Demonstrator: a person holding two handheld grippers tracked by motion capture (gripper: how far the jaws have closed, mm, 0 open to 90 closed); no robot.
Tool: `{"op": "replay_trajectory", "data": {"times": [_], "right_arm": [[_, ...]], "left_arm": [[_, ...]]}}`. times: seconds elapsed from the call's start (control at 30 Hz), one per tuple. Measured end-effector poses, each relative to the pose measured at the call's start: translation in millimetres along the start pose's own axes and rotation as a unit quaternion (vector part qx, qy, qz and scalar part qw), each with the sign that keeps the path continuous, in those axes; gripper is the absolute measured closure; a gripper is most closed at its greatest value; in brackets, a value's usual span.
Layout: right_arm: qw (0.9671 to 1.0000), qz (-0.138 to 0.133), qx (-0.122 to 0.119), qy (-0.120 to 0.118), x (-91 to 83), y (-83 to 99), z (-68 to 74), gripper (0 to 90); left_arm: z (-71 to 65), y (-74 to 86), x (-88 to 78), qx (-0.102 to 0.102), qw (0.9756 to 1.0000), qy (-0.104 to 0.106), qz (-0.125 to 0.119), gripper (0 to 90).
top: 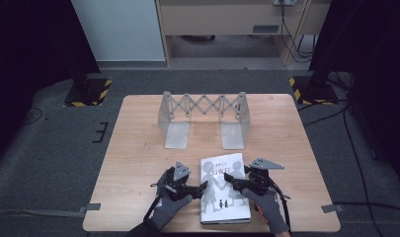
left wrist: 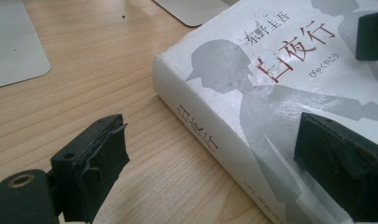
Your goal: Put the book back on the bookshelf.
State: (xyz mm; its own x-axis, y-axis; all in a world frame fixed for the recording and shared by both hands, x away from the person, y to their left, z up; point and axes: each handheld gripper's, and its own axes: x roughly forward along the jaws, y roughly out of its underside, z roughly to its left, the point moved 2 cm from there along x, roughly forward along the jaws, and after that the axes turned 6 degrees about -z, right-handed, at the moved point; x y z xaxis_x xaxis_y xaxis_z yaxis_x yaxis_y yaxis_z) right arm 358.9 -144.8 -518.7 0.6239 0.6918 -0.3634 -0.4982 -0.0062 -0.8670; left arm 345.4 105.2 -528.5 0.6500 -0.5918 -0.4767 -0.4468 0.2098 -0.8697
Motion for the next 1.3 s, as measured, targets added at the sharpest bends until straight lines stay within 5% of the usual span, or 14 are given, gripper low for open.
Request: {"op": "replay_trajectory", "data": {"times": [0.4, 0.6, 1.07, 1.3], "right_arm": [[0.9996, 0.017, 0.019, -0.013, 12.4, 2.6, 3.9, 32.8], [0.9987, 0.021, 0.046, -0.004, 11.1, 0.7, 0.1, 46.1], [0.9954, -0.009, 0.093, -0.021, 2.2, -9.6, 3.2, 67.4], [0.9948, -0.038, 0.075, -0.057, -6.6, -18.9, 14.5, 73.2]], "left_arm": [[3.2, 1.7, -0.1, -0.010, 0.9999, 0.003, 0.001, 7.3], [3.1, 1.5, -0.2, -0.020, 0.9998, 0.007, -0.003, 10.5], [8.7, -2.5, -2.4, -0.059, 0.9978, 0.027, -0.014, 15.0], [8.2, -5.3, -4.4, -0.074, 0.9951, 0.059, -0.026, 12.0]]}}
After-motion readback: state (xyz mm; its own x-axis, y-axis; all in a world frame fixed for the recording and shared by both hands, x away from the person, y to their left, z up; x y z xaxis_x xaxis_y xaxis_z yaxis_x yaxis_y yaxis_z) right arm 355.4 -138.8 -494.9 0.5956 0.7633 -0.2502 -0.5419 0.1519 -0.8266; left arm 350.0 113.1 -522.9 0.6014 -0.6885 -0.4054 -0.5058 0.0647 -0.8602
